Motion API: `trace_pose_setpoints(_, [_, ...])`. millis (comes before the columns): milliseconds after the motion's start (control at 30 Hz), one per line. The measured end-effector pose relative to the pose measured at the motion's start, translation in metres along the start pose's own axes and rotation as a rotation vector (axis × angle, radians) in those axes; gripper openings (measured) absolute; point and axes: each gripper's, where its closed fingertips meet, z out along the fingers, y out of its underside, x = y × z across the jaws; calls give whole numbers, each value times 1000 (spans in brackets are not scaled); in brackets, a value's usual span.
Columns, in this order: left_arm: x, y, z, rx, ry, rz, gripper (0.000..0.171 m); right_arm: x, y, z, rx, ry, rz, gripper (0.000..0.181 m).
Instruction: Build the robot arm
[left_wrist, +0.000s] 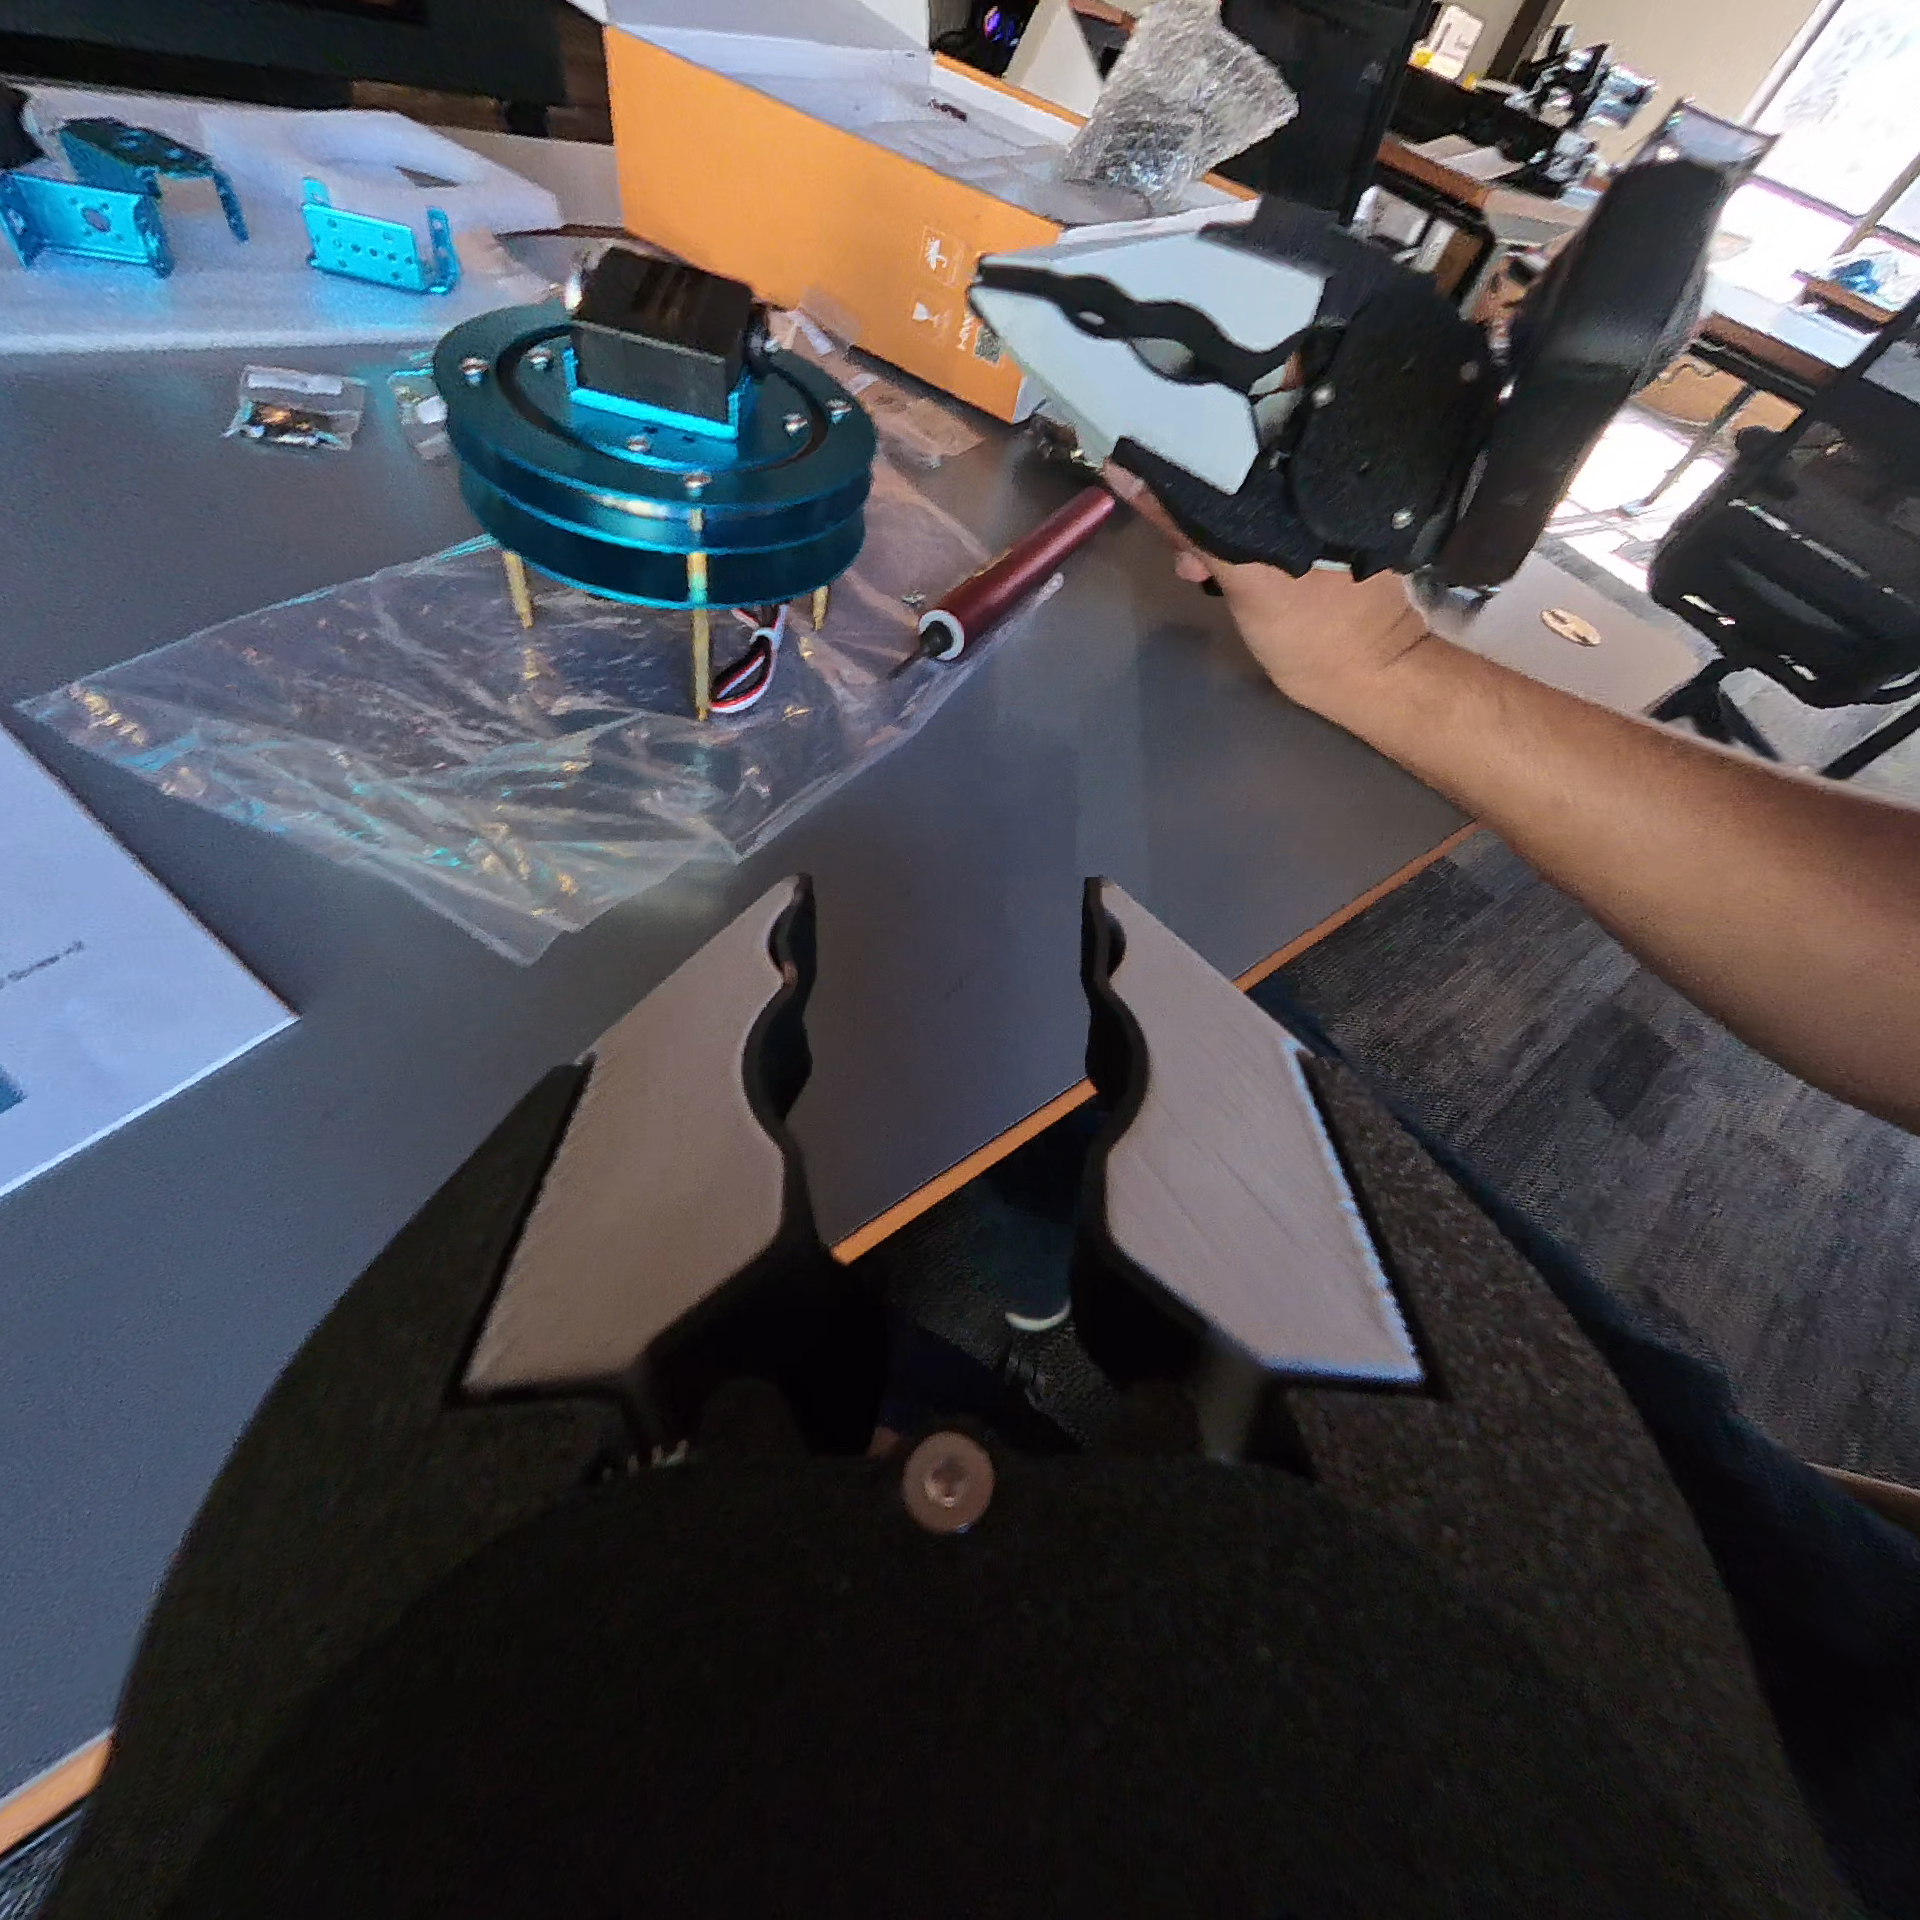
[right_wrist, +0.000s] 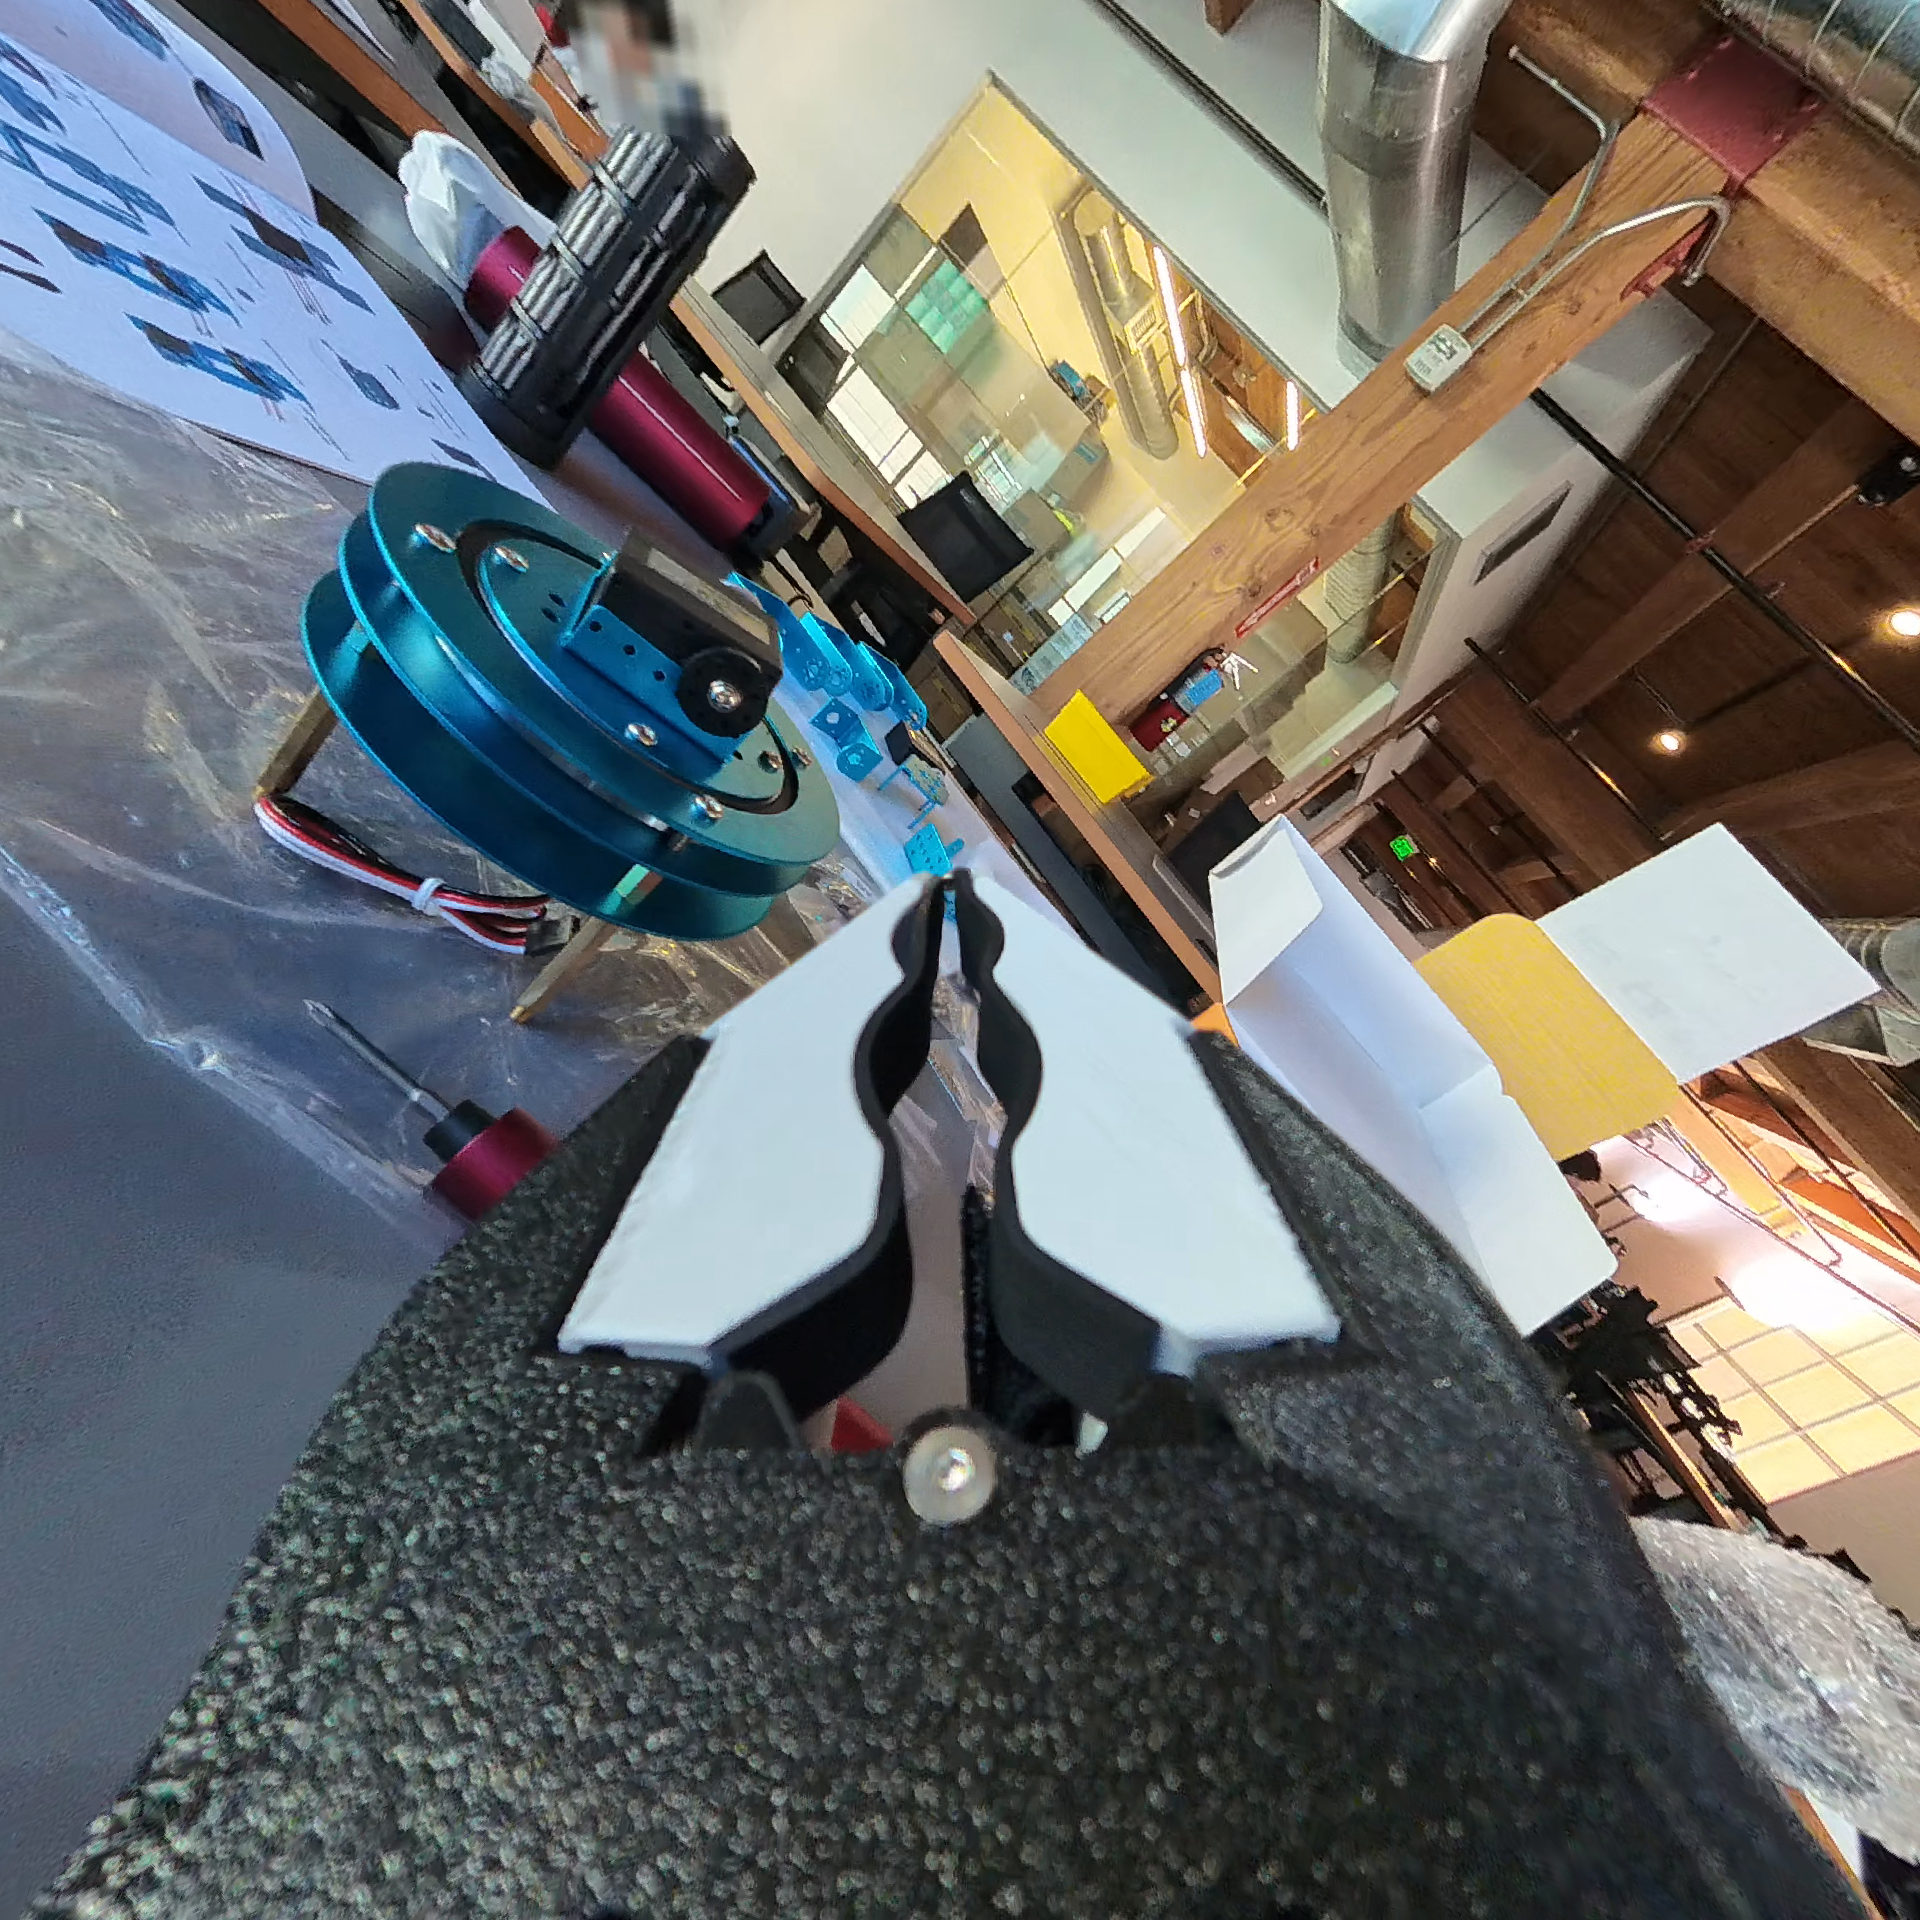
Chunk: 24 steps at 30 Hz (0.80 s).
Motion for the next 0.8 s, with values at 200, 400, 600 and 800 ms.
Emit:
trace_pose_setpoints(200, [16, -20, 16, 100, 48, -7, 51, 2, 6, -2, -40, 17, 0, 0])
trace_pose_setpoints(400, [-47, -5, -41, 461, -197, -68, 49, -3, 1, -10, -41, 28, -64, 0])
trace_pose_setpoints(600, [-141, 37, -130, 526, -422, -146, 53, -11, 4, -9, -71, 13, -116, 0])
trace_pose_setpoints(800, [-225, 107, -195, 565, -674, -432, 52, -13, 10, -4, -99, -4, -111, 0])
